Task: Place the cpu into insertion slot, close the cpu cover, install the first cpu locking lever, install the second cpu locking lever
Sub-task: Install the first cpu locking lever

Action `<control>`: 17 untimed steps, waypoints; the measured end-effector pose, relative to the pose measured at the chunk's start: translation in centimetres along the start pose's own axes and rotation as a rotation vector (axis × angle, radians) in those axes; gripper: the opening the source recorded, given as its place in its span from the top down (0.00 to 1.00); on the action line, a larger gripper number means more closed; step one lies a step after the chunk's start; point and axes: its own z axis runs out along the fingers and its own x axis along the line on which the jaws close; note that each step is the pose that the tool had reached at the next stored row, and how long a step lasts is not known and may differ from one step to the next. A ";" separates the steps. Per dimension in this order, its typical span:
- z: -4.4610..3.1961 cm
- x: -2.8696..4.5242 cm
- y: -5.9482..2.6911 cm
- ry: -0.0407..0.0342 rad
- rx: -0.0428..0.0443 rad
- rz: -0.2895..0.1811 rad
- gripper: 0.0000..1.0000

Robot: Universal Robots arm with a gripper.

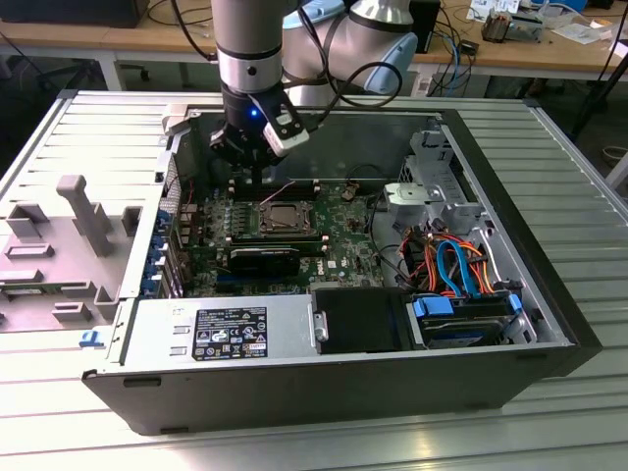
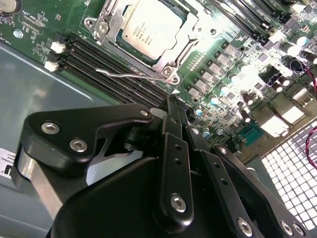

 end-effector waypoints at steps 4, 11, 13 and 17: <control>0.09 -0.01 -0.01 -0.0001 0.0000 0.000 0.89; 0.24 -0.02 -0.02 -0.0001 0.0000 0.000 0.89; 0.27 -0.03 -0.02 -0.0001 0.0000 0.000 0.89; 0.47 -0.03 -0.03 0.0000 0.0000 0.000 0.89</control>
